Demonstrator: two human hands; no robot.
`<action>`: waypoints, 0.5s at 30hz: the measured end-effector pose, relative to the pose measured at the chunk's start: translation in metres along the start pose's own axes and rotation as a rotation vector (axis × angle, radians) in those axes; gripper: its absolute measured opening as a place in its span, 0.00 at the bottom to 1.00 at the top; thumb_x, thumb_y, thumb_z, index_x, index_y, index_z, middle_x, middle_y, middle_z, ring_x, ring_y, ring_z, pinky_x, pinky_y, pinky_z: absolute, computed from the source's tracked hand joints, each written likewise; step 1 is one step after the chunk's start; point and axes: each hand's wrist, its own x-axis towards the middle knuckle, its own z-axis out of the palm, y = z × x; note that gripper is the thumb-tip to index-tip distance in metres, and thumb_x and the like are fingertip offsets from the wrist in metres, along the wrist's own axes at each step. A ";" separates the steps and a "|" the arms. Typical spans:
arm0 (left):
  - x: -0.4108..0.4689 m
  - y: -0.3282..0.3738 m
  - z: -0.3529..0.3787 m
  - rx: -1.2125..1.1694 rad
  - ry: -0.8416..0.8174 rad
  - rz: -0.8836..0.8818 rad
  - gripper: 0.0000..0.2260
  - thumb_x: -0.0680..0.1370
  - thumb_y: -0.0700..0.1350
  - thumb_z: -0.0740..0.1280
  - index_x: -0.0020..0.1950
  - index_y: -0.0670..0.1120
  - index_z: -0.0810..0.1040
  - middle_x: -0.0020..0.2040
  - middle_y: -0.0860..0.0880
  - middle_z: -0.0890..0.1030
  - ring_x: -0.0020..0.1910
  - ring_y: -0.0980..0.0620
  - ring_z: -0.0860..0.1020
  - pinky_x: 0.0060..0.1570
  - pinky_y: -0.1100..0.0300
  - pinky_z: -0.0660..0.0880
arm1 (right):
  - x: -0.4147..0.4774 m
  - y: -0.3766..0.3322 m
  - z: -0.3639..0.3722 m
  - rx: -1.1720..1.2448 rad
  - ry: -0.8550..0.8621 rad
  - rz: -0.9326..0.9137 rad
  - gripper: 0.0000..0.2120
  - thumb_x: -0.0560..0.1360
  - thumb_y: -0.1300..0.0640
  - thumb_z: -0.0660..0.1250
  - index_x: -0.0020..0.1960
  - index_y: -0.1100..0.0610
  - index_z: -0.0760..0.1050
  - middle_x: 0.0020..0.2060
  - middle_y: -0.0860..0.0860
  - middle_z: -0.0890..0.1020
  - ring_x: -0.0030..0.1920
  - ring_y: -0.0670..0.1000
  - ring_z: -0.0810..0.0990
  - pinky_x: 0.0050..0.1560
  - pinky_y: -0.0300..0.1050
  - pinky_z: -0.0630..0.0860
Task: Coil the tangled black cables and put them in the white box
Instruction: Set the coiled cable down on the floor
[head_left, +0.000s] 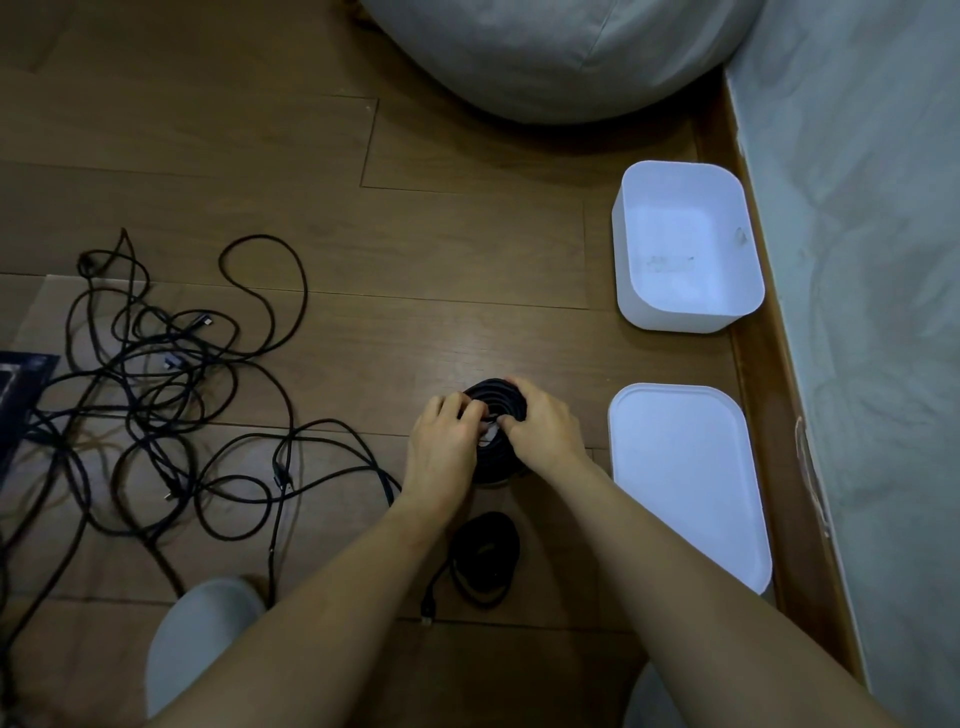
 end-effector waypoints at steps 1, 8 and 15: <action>0.000 0.001 0.000 -0.005 0.004 -0.004 0.09 0.73 0.38 0.76 0.51 0.41 0.81 0.47 0.44 0.79 0.43 0.43 0.76 0.32 0.54 0.70 | 0.000 0.000 -0.001 -0.006 -0.004 -0.002 0.26 0.81 0.54 0.67 0.78 0.49 0.66 0.68 0.51 0.79 0.67 0.56 0.77 0.62 0.47 0.74; 0.006 0.001 -0.004 -0.143 -0.008 -0.072 0.07 0.78 0.35 0.72 0.55 0.38 0.79 0.50 0.42 0.78 0.44 0.43 0.82 0.34 0.54 0.73 | 0.000 0.003 -0.008 -0.021 0.011 -0.061 0.26 0.82 0.56 0.66 0.78 0.49 0.66 0.72 0.51 0.76 0.71 0.55 0.73 0.66 0.47 0.70; -0.001 0.007 -0.006 -0.315 0.012 -0.257 0.06 0.83 0.43 0.66 0.57 0.44 0.81 0.54 0.49 0.80 0.51 0.51 0.78 0.45 0.61 0.64 | 0.002 0.014 -0.015 -0.003 -0.042 -0.055 0.25 0.81 0.56 0.68 0.76 0.45 0.69 0.69 0.50 0.78 0.68 0.55 0.76 0.63 0.45 0.72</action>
